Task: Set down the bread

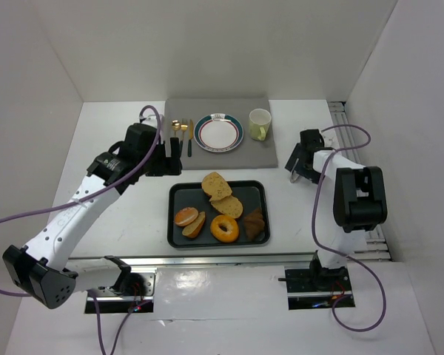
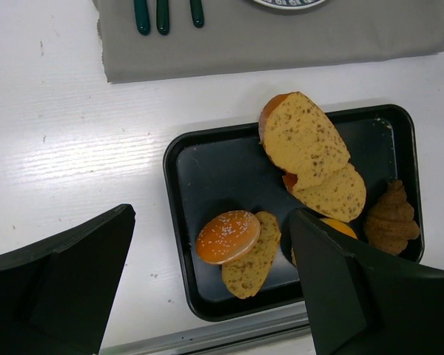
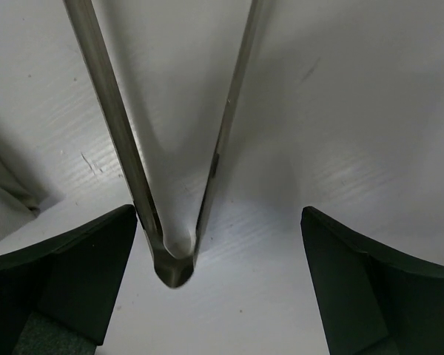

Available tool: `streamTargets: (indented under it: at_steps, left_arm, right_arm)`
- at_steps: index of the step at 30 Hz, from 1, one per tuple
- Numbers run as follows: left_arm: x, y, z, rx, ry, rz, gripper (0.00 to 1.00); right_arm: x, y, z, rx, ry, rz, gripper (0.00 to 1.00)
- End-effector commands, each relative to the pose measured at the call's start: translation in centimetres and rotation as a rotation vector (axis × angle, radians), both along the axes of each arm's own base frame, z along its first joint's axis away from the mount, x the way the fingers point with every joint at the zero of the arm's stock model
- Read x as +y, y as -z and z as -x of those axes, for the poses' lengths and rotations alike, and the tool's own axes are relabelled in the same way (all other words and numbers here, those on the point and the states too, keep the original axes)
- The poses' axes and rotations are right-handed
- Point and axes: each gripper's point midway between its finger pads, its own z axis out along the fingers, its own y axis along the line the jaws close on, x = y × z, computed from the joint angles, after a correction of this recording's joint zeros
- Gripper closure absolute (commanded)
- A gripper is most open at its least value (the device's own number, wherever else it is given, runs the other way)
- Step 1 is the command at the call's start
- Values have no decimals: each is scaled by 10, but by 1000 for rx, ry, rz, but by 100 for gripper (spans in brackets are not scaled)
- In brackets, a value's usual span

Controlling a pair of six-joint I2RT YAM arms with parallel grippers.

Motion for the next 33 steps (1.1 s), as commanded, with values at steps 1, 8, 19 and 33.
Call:
streamTargets:
  at_steps: [1,8,19,33]
  left_arm:
    - [-6,-12,-3,-45,15,60,1]
    - [-10,-9,-2,-35,22,78,1]
    - [-5,-7,-2,-37,18,48,1]
    - [18,-21,-29,-74,-44,-10,1]
  right_arm:
    - [-3,-20,-47,-142,-11,9,1]
    - [-24,0,-78,-149,75,86,1]
    - [-23,-25,-72,-170,97,67,59]
    - [118,-136,108,-203,-378,-301,60]
